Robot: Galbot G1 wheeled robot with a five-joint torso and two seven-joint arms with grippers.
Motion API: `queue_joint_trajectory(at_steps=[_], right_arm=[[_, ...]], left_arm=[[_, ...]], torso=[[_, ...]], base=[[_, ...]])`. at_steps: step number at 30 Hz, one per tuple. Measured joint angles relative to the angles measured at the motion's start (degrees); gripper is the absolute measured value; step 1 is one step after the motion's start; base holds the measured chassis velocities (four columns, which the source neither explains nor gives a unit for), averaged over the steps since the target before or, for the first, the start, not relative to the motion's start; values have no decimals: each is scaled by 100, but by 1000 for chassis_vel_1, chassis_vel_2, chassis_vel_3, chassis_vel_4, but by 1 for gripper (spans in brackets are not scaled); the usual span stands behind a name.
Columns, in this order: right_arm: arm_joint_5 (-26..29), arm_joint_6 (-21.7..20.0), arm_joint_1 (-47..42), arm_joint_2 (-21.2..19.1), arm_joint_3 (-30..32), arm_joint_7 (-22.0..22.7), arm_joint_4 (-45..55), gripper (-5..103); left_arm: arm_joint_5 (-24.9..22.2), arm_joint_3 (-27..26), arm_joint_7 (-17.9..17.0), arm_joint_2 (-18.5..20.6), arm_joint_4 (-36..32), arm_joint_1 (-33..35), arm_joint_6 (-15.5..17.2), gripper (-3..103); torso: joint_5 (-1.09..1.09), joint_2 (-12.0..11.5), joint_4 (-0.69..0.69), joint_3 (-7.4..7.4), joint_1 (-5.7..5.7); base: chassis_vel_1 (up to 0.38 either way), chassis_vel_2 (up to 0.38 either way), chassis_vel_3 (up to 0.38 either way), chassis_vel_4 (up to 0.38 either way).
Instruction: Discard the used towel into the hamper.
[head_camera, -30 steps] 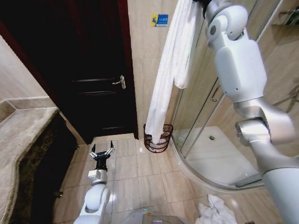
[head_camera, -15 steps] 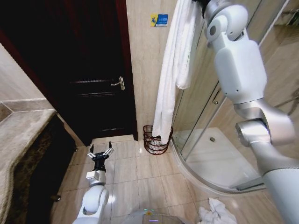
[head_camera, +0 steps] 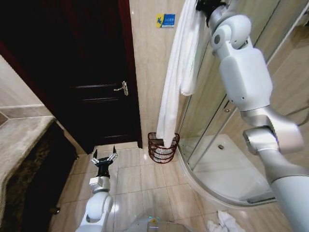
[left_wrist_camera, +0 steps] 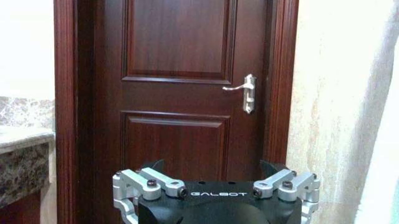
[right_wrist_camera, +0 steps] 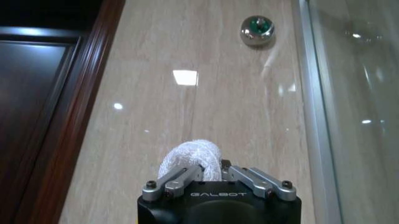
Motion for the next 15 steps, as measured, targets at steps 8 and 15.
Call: queue_joint_trajectory(at_steps=[8, 15], right_arm=[[5, 0, -289, -66, 9, 25, 233, 7], [12, -2, -557, -108, -44, 72, 445, 7]], left_arm=[[-11, -18, 0, 24, 12, -24, 2, 100], [-21, -14, 9, 23, 49, -38, -8, 100]], torso=[[0, 0, 0, 0, 0], [0, -1, 0, 1, 2]], base=[[-77, 69, 71, -64], [-33, 36, 28, -34]])
